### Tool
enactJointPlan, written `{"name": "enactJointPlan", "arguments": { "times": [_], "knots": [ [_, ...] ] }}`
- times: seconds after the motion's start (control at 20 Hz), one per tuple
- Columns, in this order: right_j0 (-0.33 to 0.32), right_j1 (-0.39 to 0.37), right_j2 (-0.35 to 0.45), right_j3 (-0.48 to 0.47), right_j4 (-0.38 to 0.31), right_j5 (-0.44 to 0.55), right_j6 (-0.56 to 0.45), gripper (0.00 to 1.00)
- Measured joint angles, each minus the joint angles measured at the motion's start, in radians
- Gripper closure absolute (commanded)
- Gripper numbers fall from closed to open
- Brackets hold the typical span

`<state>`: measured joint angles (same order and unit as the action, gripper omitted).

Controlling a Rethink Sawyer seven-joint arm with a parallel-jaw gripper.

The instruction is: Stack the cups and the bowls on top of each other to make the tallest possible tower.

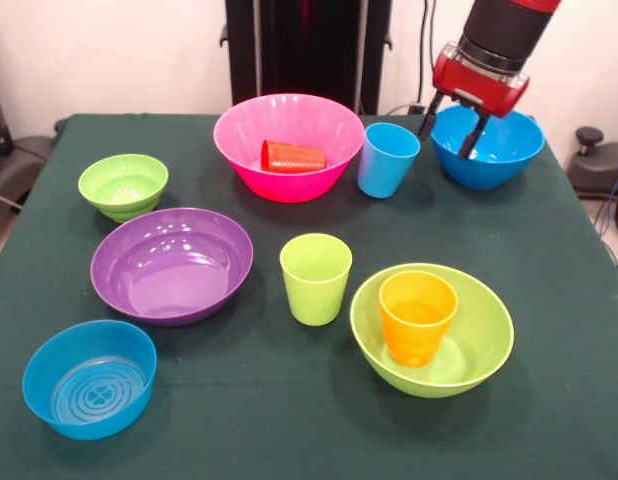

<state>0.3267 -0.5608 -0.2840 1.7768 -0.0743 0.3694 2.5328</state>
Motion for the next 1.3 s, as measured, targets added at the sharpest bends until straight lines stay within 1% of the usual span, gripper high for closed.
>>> {"name": "enactJointPlan", "arguments": {
  "times": [0.85,1.3],
  "knots": [
    [0.000,-0.007,-0.015,0.000,0.000,0.000,0.000,0.00],
    [0.014,-0.013,-0.032,0.000,0.000,0.017,0.000,0.00]
  ]
}}
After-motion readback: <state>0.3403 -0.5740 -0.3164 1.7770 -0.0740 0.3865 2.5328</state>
